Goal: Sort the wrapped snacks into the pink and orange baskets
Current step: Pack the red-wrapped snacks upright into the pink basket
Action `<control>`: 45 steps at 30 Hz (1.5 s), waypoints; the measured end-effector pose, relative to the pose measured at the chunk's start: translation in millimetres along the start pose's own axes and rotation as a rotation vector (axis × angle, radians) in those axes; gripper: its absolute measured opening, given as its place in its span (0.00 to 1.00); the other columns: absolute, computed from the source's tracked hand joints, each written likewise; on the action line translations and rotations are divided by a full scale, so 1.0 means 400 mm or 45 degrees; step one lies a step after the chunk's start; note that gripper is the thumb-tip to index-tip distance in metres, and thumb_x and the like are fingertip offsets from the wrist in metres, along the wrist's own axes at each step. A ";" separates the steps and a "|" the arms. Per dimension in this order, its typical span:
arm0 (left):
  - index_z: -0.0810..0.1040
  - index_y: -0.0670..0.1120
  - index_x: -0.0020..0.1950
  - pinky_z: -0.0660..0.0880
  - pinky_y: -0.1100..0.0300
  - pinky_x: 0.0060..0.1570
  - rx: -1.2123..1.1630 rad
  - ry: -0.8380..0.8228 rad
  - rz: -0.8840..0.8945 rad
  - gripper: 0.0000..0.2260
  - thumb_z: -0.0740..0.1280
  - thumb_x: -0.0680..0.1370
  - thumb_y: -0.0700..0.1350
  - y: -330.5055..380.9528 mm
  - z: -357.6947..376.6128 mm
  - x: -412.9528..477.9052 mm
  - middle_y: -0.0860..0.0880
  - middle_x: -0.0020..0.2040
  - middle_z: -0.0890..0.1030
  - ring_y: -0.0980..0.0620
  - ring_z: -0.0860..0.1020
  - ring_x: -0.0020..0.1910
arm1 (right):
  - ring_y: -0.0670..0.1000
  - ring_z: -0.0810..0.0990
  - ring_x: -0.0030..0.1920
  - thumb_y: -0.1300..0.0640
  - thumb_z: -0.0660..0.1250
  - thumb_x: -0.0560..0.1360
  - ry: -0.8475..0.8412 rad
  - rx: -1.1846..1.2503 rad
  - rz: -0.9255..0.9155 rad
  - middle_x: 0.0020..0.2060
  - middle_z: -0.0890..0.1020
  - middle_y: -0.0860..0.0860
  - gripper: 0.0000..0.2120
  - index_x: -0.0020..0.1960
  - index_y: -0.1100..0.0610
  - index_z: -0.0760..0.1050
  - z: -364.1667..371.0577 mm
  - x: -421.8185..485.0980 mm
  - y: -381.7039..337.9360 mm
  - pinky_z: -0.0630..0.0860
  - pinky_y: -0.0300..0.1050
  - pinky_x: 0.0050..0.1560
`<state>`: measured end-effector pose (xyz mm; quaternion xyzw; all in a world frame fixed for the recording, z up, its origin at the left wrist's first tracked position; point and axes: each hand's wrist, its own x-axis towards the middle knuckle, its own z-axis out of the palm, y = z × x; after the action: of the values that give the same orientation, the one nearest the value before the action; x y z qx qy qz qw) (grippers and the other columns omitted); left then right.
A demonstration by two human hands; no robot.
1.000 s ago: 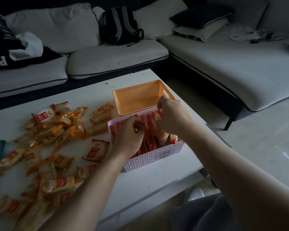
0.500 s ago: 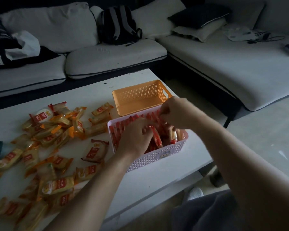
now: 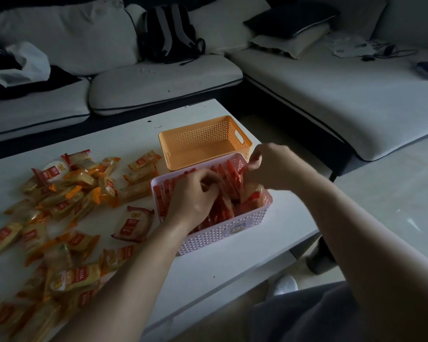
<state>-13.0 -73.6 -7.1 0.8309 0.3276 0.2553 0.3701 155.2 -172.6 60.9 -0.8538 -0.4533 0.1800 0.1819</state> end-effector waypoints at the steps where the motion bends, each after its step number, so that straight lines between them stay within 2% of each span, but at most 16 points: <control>1: 0.81 0.52 0.51 0.72 0.75 0.44 -0.074 0.051 -0.031 0.06 0.68 0.81 0.41 0.009 -0.001 0.001 0.61 0.46 0.81 0.67 0.78 0.45 | 0.48 0.82 0.37 0.52 0.69 0.78 0.018 0.086 0.001 0.42 0.81 0.50 0.13 0.61 0.54 0.76 -0.019 0.001 0.007 0.80 0.41 0.30; 4: 0.78 0.54 0.55 0.76 0.67 0.46 -0.387 0.012 -0.197 0.04 0.69 0.81 0.51 0.043 0.000 0.008 0.56 0.50 0.84 0.64 0.81 0.45 | 0.50 0.83 0.35 0.58 0.68 0.78 -0.018 0.492 -0.019 0.46 0.83 0.52 0.10 0.59 0.51 0.74 -0.054 -0.004 0.027 0.75 0.39 0.27; 7: 0.80 0.55 0.56 0.79 0.61 0.52 -0.632 -0.159 -0.241 0.14 0.66 0.79 0.62 0.067 -0.002 0.008 0.56 0.52 0.86 0.57 0.83 0.51 | 0.51 0.87 0.39 0.62 0.69 0.78 -0.158 0.764 -0.047 0.50 0.84 0.52 0.12 0.59 0.51 0.73 -0.059 -0.011 0.036 0.80 0.42 0.33; 9: 0.80 0.56 0.56 0.80 0.62 0.54 -0.626 -0.148 -0.202 0.10 0.68 0.79 0.59 0.072 -0.003 0.009 0.56 0.53 0.86 0.56 0.83 0.55 | 0.52 0.87 0.44 0.62 0.69 0.79 -0.197 0.757 -0.068 0.52 0.83 0.51 0.11 0.59 0.52 0.74 -0.049 -0.009 0.040 0.83 0.44 0.36; 11: 0.79 0.57 0.57 0.79 0.68 0.47 -0.595 -0.127 -0.203 0.07 0.68 0.80 0.54 0.075 -0.004 0.008 0.57 0.54 0.84 0.59 0.81 0.54 | 0.51 0.85 0.48 0.59 0.70 0.79 -0.136 0.679 -0.101 0.53 0.82 0.49 0.09 0.57 0.53 0.75 -0.041 -0.002 0.045 0.84 0.45 0.38; 14: 0.79 0.56 0.59 0.75 0.72 0.43 -0.557 -0.070 -0.191 0.10 0.72 0.78 0.53 0.065 0.003 0.003 0.59 0.53 0.83 0.62 0.81 0.53 | 0.50 0.83 0.50 0.56 0.72 0.77 -0.071 0.603 -0.106 0.56 0.81 0.49 0.14 0.62 0.51 0.75 -0.042 0.005 0.048 0.85 0.48 0.45; 16: 0.78 0.54 0.56 0.75 0.74 0.40 -0.442 0.033 -0.089 0.12 0.75 0.75 0.52 0.064 0.010 -0.007 0.60 0.50 0.82 0.67 0.80 0.50 | 0.50 0.83 0.49 0.55 0.70 0.79 -0.103 0.519 -0.065 0.55 0.80 0.49 0.16 0.66 0.49 0.74 -0.043 0.001 0.047 0.85 0.47 0.44; 18: 0.77 0.51 0.54 0.77 0.72 0.40 -0.317 0.085 0.036 0.11 0.76 0.75 0.49 0.061 0.025 -0.012 0.60 0.48 0.82 0.67 0.80 0.48 | 0.52 0.85 0.44 0.51 0.62 0.83 -0.210 0.669 0.059 0.51 0.82 0.53 0.12 0.65 0.51 0.75 -0.047 -0.009 0.041 0.84 0.47 0.41; 21: 0.76 0.52 0.52 0.80 0.65 0.47 -0.096 0.041 0.098 0.12 0.77 0.75 0.48 0.058 0.048 -0.017 0.57 0.48 0.82 0.60 0.81 0.48 | 0.56 0.86 0.41 0.44 0.56 0.84 -0.318 0.906 0.154 0.48 0.84 0.58 0.18 0.60 0.55 0.77 -0.045 -0.017 0.029 0.84 0.53 0.44; 23: 0.75 0.54 0.55 0.80 0.63 0.52 -0.018 -0.126 0.072 0.15 0.78 0.73 0.51 0.054 0.055 -0.019 0.56 0.52 0.81 0.57 0.81 0.52 | 0.55 0.87 0.41 0.48 0.64 0.82 -0.213 0.722 0.083 0.48 0.85 0.57 0.12 0.58 0.56 0.79 -0.033 -0.010 0.026 0.86 0.53 0.42; 25: 0.77 0.55 0.56 0.79 0.63 0.54 0.020 -0.302 0.061 0.15 0.77 0.73 0.53 0.048 0.050 -0.023 0.57 0.53 0.81 0.58 0.81 0.53 | 0.53 0.88 0.40 0.57 0.69 0.80 -0.144 0.526 0.076 0.48 0.85 0.55 0.12 0.62 0.57 0.79 -0.019 -0.001 0.027 0.86 0.52 0.39; 28: 0.81 0.55 0.53 0.77 0.64 0.52 0.109 -0.298 0.055 0.04 0.70 0.79 0.50 0.031 0.008 -0.021 0.60 0.49 0.83 0.60 0.80 0.50 | 0.51 0.87 0.37 0.60 0.68 0.80 -0.122 0.344 0.028 0.50 0.85 0.54 0.16 0.67 0.55 0.79 -0.008 0.008 0.029 0.86 0.46 0.38; 33: 0.82 0.56 0.52 0.77 0.61 0.51 0.442 -0.401 0.092 0.11 0.61 0.82 0.45 0.000 -0.021 -0.017 0.60 0.49 0.84 0.59 0.80 0.49 | 0.49 0.86 0.42 0.59 0.66 0.81 0.013 0.170 -0.146 0.51 0.85 0.50 0.14 0.66 0.55 0.80 -0.010 0.016 0.019 0.85 0.42 0.41; 38: 0.78 0.54 0.54 0.73 0.73 0.45 0.131 -0.130 -0.001 0.08 0.64 0.83 0.41 -0.003 -0.009 -0.003 0.62 0.48 0.80 0.63 0.78 0.49 | 0.48 0.86 0.43 0.59 0.66 0.81 -0.043 0.055 -0.214 0.49 0.85 0.50 0.12 0.62 0.54 0.82 0.003 0.007 0.007 0.84 0.40 0.42; 42: 0.75 0.51 0.55 0.77 0.68 0.41 -0.185 0.072 -0.053 0.05 0.66 0.82 0.41 0.036 0.013 -0.007 0.57 0.47 0.82 0.63 0.80 0.45 | 0.47 0.79 0.32 0.57 0.65 0.79 -0.025 -0.168 -0.241 0.35 0.80 0.50 0.09 0.51 0.59 0.83 0.073 0.006 -0.030 0.78 0.38 0.31; 45: 0.77 0.52 0.53 0.79 0.64 0.45 -0.272 -0.006 -0.071 0.08 0.64 0.82 0.39 0.050 0.041 0.000 0.54 0.48 0.83 0.60 0.82 0.47 | 0.46 0.74 0.29 0.59 0.67 0.79 0.029 -0.244 -0.178 0.31 0.75 0.49 0.05 0.49 0.60 0.80 0.096 0.016 -0.035 0.72 0.35 0.28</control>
<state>5.0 -90.9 -1.2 0.7779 0.3206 0.2767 0.4643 130.3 -154.2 33.3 -0.8356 -0.5248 0.1131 0.1165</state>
